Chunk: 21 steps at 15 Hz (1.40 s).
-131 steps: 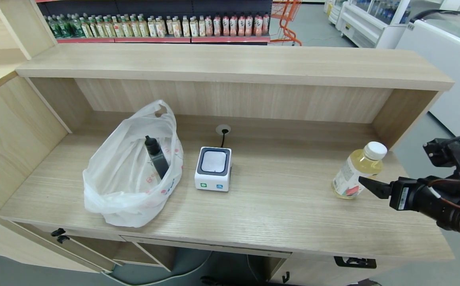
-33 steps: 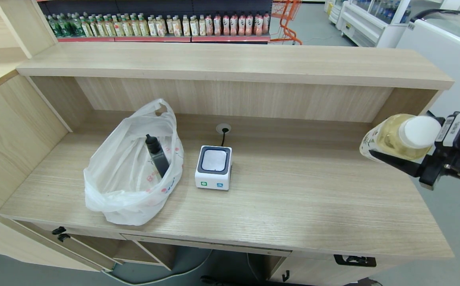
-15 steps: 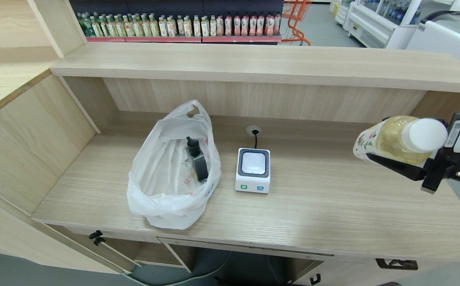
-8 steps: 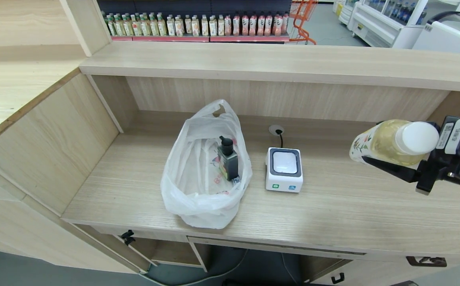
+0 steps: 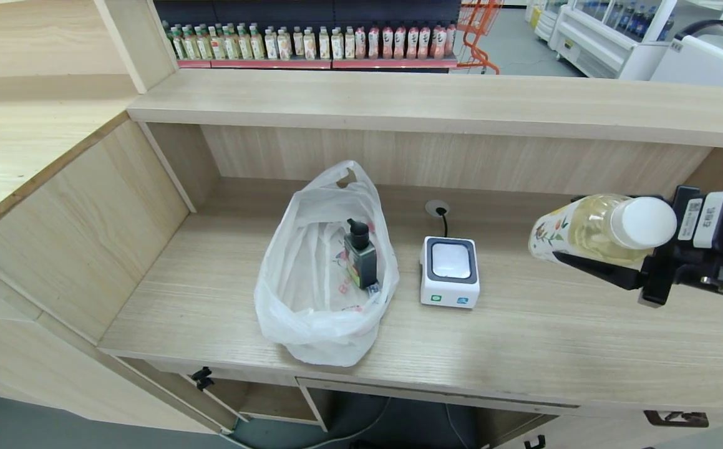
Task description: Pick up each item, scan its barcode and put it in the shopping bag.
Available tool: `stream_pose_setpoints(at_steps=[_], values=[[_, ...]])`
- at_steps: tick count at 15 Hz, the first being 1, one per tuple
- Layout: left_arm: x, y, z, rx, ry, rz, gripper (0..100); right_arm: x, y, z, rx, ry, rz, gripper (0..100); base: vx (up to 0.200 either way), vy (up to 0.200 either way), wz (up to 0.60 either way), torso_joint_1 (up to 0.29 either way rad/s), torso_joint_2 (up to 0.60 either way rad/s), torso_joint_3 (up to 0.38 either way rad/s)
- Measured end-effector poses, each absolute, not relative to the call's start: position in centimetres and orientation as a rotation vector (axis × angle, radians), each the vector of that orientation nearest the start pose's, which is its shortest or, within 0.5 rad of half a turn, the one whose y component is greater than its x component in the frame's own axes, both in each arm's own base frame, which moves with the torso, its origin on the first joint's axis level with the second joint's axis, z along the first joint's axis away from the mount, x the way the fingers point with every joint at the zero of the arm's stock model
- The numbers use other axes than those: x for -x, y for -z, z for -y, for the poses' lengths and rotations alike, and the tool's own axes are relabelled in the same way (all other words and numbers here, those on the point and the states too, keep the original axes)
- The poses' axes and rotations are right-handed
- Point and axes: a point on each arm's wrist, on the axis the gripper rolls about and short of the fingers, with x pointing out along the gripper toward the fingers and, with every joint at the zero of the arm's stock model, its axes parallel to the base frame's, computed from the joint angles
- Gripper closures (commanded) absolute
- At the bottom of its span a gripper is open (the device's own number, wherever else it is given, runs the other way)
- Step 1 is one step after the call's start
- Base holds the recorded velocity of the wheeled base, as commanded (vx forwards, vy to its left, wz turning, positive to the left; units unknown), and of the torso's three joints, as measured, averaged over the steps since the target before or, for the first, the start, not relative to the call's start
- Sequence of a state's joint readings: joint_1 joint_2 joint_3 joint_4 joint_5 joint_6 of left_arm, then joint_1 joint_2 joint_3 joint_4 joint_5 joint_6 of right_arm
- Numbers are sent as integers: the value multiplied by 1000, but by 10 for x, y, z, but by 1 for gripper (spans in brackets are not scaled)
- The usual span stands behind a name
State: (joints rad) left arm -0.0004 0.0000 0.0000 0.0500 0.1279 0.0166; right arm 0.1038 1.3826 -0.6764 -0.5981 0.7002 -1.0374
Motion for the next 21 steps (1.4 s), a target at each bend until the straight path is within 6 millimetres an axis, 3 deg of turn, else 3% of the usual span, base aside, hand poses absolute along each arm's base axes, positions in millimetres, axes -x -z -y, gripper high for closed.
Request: stream_pose_setpoints(at_steps=[6, 16, 21], values=[[23, -70, -3, -13, -127, -51, 0, -243, -211, -42, 914, -917, 384, 100, 0, 0, 0, 0, 0, 0], [23, -70, -3, -12, -127, -51, 0, -293, -158, -50, 921, -1042, 498, 100, 0, 0, 0, 0, 0, 0], [23, -70, -3, -12, -127, -51, 0, -306, -140, -52, 908, -1061, 471, 100, 0, 0, 0, 0, 0, 0]])
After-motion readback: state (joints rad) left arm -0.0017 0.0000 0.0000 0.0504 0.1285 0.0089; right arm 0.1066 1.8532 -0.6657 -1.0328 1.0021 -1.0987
